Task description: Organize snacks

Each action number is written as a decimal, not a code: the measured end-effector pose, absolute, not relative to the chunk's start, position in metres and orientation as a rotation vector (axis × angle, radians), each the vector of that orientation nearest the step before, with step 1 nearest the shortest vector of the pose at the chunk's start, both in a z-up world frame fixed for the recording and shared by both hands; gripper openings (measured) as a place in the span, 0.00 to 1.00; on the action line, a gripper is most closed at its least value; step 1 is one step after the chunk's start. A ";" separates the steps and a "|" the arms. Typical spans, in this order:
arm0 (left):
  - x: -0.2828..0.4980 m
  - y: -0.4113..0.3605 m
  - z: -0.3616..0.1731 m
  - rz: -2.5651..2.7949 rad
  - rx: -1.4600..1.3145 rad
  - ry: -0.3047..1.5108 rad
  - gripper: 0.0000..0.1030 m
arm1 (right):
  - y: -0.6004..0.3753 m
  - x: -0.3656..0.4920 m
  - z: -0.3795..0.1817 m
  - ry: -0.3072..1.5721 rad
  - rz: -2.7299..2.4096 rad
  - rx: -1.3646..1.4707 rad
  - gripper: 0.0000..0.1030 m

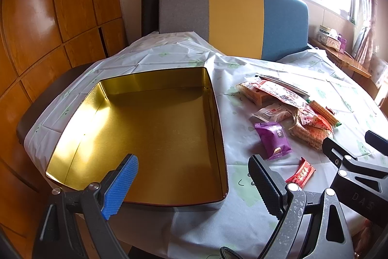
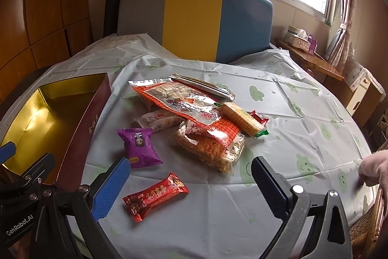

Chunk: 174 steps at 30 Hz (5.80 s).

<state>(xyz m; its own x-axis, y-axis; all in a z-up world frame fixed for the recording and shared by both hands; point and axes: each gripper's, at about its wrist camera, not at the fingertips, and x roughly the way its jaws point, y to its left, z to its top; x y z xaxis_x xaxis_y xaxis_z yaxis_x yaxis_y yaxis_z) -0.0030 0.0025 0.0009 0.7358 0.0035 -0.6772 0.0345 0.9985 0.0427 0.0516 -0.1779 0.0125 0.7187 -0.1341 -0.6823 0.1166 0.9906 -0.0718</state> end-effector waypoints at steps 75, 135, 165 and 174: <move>0.176 -0.120 0.044 -0.422 -0.186 0.839 0.00 | -0.360 0.203 -0.013 1.036 -0.099 0.110 0.58; 0.101 0.199 -0.003 0.309 -0.244 0.914 0.32 | -0.259 0.334 -0.065 1.182 0.087 -0.393 0.64; 0.035 0.108 0.000 0.053 -0.160 0.880 0.41 | -0.192 0.222 0.025 1.036 0.307 0.147 0.22; 0.026 0.131 -0.004 0.075 -0.214 0.877 0.41 | -0.104 0.205 0.036 1.047 0.445 0.240 0.24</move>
